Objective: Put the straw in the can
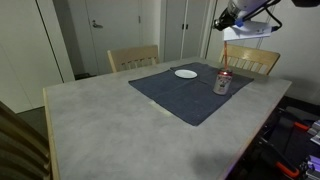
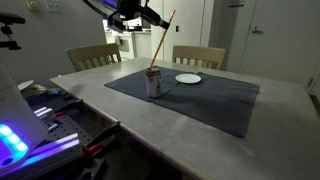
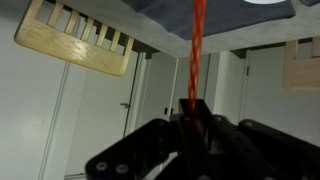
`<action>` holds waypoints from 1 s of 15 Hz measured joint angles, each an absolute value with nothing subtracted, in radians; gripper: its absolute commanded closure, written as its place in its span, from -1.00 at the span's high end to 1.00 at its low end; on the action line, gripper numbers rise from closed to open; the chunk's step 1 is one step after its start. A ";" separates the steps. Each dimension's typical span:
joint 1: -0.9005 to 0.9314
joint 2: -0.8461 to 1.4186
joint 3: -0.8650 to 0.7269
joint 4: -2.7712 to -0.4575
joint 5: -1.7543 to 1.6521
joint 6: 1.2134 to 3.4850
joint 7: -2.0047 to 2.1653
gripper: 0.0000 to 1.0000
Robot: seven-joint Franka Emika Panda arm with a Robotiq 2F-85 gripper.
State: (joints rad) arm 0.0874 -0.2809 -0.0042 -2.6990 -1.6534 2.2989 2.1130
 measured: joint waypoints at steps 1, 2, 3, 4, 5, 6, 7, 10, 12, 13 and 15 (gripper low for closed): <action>0.087 -0.281 -0.004 -2.699 -1.653 2.298 2.113 -0.95; 0.087 -0.281 -0.004 -2.699 -1.653 2.298 2.113 -0.95; 0.087 -0.280 -0.004 -2.699 -1.653 2.298 2.113 -0.95; 0.087 -0.279 -0.004 -2.699 -1.653 2.298 2.113 -0.95; 0.087 -0.278 -0.004 -2.699 -1.653 2.297 2.113 -0.95; 0.087 -0.278 -0.004 -2.700 -1.653 2.297 2.113 -0.95; 0.087 -0.278 -0.004 -2.701 -1.653 2.297 2.113 -0.95; 0.087 -0.274 -0.004 -2.708 -1.653 2.297 2.113 -0.95; 0.087 -0.270 -0.004 -2.712 -1.652 2.297 2.113 -0.95; 0.087 -0.268 -0.004 -2.714 -1.651 2.297 2.113 -0.95; 0.088 -0.259 -0.004 -2.718 -1.647 2.297 2.114 -0.95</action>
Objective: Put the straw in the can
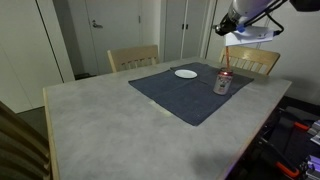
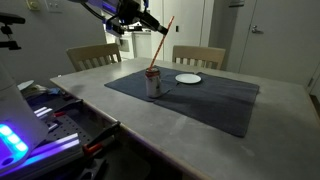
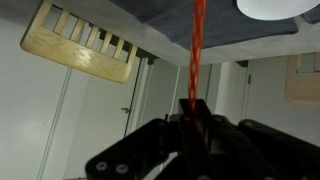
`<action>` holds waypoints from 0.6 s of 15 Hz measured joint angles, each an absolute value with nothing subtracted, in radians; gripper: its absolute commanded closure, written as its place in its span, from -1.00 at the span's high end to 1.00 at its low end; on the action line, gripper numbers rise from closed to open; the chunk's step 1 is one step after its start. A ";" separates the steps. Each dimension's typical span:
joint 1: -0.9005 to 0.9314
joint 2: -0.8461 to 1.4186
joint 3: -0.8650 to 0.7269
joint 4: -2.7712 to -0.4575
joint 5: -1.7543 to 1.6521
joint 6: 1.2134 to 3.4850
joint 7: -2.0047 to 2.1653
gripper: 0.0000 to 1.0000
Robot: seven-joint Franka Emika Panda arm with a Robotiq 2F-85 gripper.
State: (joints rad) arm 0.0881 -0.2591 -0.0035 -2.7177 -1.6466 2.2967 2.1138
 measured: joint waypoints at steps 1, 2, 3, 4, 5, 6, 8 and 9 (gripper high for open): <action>0.089 -0.254 -0.003 -2.719 -1.643 2.297 2.114 -0.95; 0.089 -0.249 -0.002 -2.721 -1.639 2.297 2.114 -0.95; 0.090 -0.245 -0.002 -2.723 -1.637 2.297 2.114 -0.95; 0.091 -0.241 -0.002 -2.724 -1.635 2.297 2.115 -0.95; 0.093 -0.238 -0.001 -2.724 -1.633 2.297 2.115 -0.95; 0.094 -0.233 0.000 -2.724 -1.631 2.297 2.115 -0.95; 0.097 -0.225 0.007 -2.726 -1.627 2.297 2.119 -0.95; 0.098 -0.222 0.012 -2.728 -1.623 2.297 2.122 -0.95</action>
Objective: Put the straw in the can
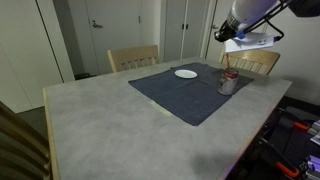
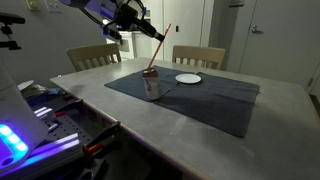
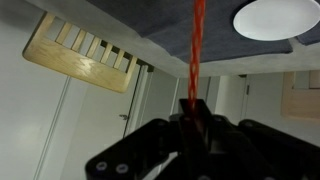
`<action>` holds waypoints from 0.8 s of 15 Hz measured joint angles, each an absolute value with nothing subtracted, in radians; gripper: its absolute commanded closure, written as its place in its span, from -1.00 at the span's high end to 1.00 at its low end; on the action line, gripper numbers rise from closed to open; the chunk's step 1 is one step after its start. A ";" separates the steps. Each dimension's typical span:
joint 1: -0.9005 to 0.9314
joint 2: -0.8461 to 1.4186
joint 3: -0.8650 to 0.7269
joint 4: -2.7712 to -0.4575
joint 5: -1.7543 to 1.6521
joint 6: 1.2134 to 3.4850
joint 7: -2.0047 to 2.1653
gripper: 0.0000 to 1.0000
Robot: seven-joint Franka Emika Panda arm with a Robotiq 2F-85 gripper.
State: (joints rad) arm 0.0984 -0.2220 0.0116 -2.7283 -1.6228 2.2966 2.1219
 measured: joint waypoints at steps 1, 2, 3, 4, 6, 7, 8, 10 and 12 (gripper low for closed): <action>0.101 -0.219 0.018 -2.731 -1.620 2.297 2.125 -0.95; 0.103 -0.217 0.024 -2.733 -1.618 2.296 2.128 -0.95; 0.107 -0.216 0.030 -2.736 -1.618 2.296 2.132 -0.95; 0.109 -0.214 0.036 -2.738 -1.618 2.296 2.135 -0.95; 0.114 -0.210 0.046 -2.741 -1.617 2.295 2.137 -0.95; 0.117 -0.207 0.050 -2.741 -1.617 2.294 2.138 -0.95; 0.120 -0.204 0.051 -2.742 -1.617 2.293 2.138 -0.95; 0.124 -0.199 0.052 -2.742 -1.617 2.289 2.138 -0.95; 0.124 -0.198 0.053 -2.742 -1.617 2.278 2.138 -0.95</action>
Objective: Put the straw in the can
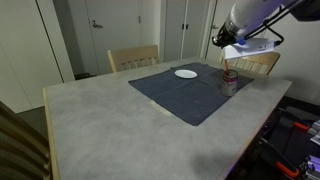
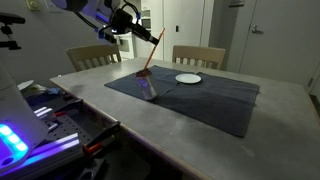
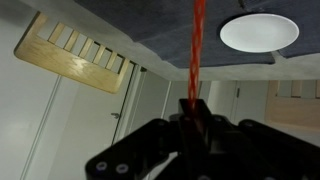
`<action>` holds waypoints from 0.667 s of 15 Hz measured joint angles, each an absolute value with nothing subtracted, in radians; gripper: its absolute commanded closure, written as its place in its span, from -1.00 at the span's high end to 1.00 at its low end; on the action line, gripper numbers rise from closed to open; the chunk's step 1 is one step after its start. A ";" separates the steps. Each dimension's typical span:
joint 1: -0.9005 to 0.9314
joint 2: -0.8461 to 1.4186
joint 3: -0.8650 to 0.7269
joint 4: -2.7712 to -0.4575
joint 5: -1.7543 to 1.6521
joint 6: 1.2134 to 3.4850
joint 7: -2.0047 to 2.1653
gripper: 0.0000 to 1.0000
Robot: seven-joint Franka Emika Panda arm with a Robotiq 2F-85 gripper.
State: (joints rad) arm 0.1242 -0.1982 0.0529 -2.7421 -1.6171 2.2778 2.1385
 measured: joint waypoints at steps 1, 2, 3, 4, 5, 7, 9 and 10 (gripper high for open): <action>0.124 -0.198 0.053 -2.742 -1.617 2.271 2.139 -0.95; 0.123 -0.198 0.052 -2.742 -1.617 2.265 2.141 -0.95; 0.123 -0.198 0.049 -2.742 -1.617 2.257 2.141 -0.95; 0.121 -0.198 0.047 -2.742 -1.617 2.250 2.142 -0.95; 0.119 -0.198 0.044 -2.741 -1.617 2.242 2.142 -0.95; 0.114 -0.198 0.036 -2.740 -1.617 2.229 2.143 -0.95; 0.109 -0.198 0.030 -2.739 -1.617 2.224 2.143 -0.95; 0.106 -0.198 0.027 -2.739 -1.617 2.222 2.143 -0.95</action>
